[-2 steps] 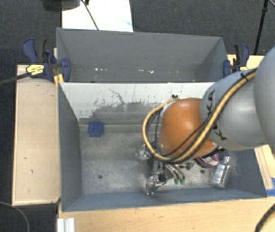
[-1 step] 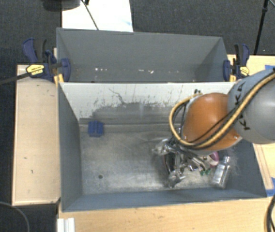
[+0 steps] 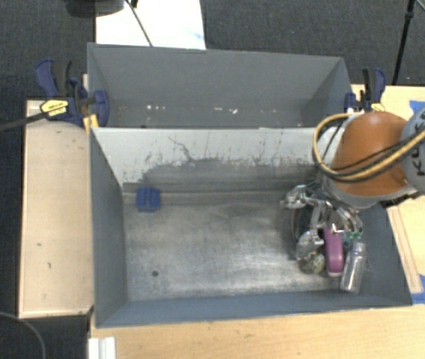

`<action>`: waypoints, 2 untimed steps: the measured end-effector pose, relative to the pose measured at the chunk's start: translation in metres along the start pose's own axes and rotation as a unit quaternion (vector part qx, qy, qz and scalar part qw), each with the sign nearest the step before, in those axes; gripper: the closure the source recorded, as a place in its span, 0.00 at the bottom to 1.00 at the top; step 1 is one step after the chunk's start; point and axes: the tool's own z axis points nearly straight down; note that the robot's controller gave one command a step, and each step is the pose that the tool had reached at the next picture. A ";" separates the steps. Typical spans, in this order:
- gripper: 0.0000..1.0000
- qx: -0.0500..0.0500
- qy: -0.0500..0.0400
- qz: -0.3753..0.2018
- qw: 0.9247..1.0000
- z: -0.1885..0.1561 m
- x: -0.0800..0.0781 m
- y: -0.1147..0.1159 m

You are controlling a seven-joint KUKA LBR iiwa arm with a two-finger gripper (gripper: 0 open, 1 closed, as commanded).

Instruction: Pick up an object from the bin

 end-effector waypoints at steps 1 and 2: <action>0.00 0.003 0.000 0.050 0.999 -0.070 -0.009 -0.055; 0.00 0.001 0.003 0.000 1.000 0.003 -0.034 0.004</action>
Offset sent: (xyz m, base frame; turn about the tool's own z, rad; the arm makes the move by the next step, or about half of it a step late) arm 0.0095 -0.0507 0.0649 0.0896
